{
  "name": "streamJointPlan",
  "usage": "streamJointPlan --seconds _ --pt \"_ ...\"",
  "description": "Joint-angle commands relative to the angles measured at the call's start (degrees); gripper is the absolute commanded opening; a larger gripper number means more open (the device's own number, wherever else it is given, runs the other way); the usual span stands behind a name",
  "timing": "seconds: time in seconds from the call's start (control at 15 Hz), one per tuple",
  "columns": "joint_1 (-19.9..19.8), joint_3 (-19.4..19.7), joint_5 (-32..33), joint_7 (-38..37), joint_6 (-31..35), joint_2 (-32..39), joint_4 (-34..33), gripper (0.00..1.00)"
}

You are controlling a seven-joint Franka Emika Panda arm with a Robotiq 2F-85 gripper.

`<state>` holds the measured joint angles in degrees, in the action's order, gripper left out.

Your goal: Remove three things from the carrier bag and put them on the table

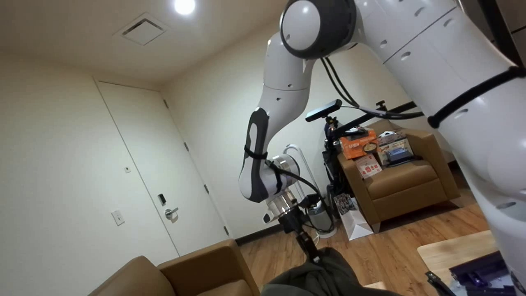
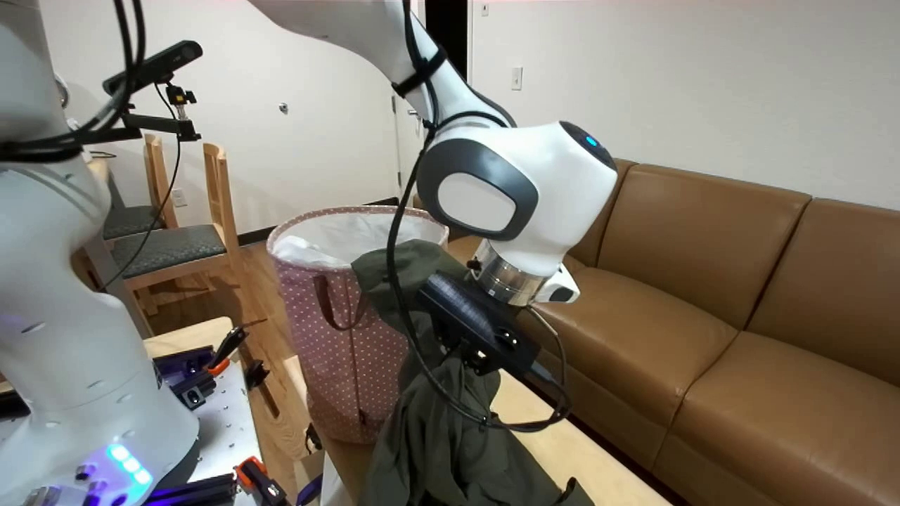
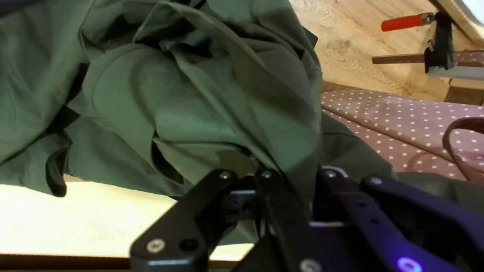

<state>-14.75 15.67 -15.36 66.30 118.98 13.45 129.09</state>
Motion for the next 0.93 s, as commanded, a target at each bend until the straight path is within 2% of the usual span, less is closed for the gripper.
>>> streamJointPlan --seconds 0.0,0.2,0.4,0.67,0.87 --pt "-5.7 -0.5 -2.5 -3.9 -1.6 13.3 -10.7 0.05" --pt "-11.1 -2.2 -4.0 -6.4 -6.4 22.6 -20.0 0.05" --pt "-12.9 -4.6 -3.1 -7.4 -7.4 26.1 -23.8 0.05" --pt "-9.6 -6.7 3.9 -4.8 -4.2 25.7 -20.5 0.05" --pt "-5.1 -7.8 11.2 -6.0 -1.4 24.6 -16.6 0.05"
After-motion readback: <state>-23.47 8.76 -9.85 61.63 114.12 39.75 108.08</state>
